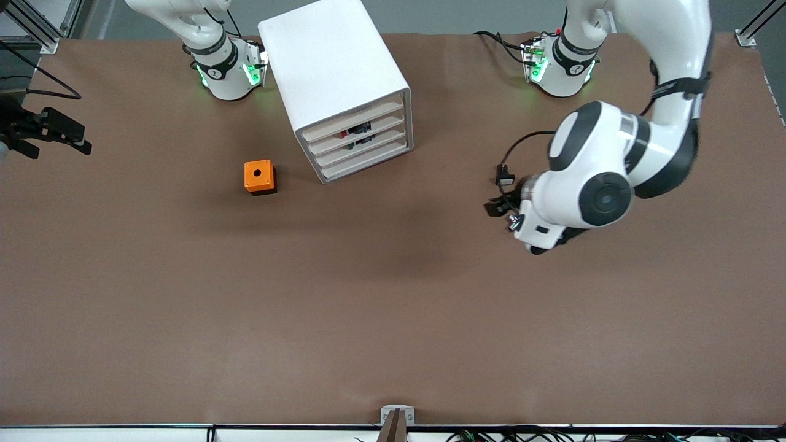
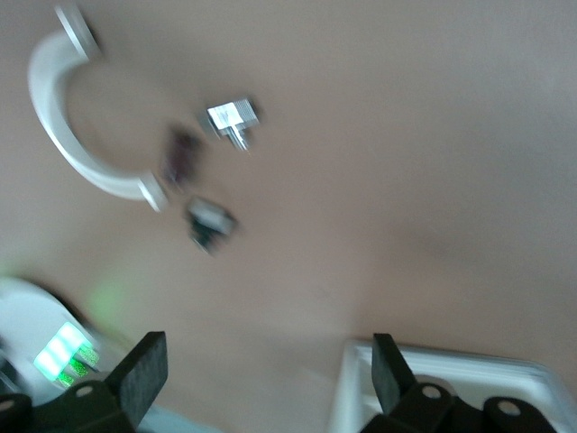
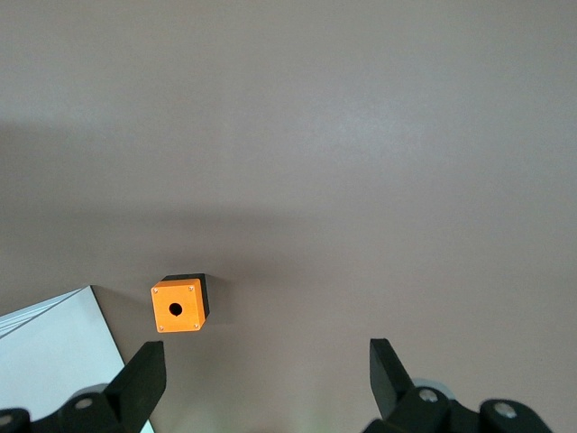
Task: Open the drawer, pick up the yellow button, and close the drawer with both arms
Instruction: 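Reach the left gripper to the white cabinet's drawer front and grip it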
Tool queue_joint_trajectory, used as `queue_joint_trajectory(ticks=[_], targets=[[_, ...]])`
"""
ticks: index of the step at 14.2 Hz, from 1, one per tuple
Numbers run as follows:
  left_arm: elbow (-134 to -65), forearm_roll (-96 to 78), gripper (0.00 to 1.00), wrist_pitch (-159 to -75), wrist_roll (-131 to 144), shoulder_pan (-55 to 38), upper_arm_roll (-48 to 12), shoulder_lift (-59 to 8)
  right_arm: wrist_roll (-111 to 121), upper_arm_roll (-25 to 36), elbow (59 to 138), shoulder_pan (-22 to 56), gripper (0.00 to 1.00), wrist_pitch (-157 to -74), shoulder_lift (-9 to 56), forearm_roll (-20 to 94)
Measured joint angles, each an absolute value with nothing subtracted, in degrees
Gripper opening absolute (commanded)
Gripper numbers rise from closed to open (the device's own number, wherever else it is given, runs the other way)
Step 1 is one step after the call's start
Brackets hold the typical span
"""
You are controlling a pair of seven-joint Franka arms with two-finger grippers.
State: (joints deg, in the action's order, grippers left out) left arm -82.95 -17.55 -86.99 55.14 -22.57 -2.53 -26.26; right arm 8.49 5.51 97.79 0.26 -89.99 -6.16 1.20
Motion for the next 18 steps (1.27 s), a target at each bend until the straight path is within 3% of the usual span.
queue_joint_trajectory(ticks=[7,13,16,18], targets=[[-80.59,-40.93,1.0,-86.38,96.77,-24.61,-3.12,-37.72,8.5,5.49,97.86,0.26,1.0,-89.98,-6.16,1.2],[-79.84,-50.98,0.98,-80.24,121.56,-25.03,-8.0,-45.01,8.5,5.48,97.94,0.26,1.0,-89.97,-6.16,1.2],[-79.54,-56.76,0.62,-78.19,127.32,-25.48,-8.09,-46.49,8.49,5.49,97.97,0.26,1.0,-89.95,-6.16,1.2],[-79.52,-58.52,0.55,-77.7,129.37,-26.18,-8.13,-46.93,8.49,5.48,97.98,0.26,1.0,-89.94,-6.16,1.2]])
